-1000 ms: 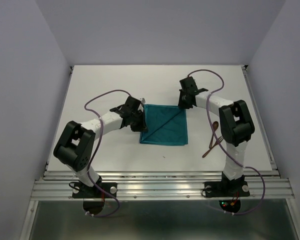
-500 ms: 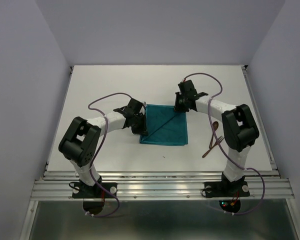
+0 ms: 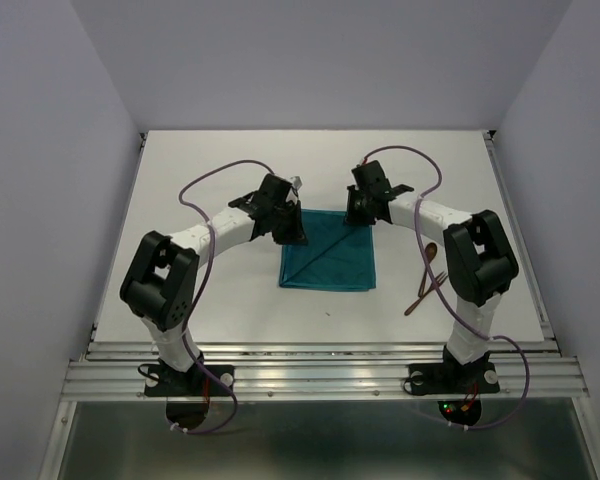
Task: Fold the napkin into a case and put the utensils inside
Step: Smooth out the upper triangle-folded napkin at the center of the board.
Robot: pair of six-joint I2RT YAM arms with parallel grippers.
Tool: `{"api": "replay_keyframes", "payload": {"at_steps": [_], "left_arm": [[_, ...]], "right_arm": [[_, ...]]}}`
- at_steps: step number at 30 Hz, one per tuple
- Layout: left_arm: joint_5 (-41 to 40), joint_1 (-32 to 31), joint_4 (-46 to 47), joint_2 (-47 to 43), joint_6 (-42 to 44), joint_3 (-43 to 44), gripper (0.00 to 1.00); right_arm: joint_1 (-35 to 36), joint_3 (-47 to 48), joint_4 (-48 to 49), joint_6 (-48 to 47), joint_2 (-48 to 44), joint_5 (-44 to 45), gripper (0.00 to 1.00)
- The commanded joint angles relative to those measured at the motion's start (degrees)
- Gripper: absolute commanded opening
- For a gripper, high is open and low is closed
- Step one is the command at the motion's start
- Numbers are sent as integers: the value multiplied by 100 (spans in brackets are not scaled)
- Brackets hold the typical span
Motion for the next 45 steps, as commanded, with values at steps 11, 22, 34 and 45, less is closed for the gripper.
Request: {"api": "replay_keyframes", "payload": {"at_steps": [11, 22, 34, 45], "left_arm": [[379, -119, 647, 1009, -407, 243, 0], [353, -119, 418, 289, -346, 374, 0], [-86, -102, 287, 148, -328, 102, 0], [-605, -66, -21, -537, -389, -495, 0]], "right_arm": [[270, -152, 105, 131, 116, -183, 19], [270, 138, -88, 95, -464, -33, 15], [577, 15, -9, 157, 265, 63, 14], [577, 261, -114, 122, -147, 37, 15]]}}
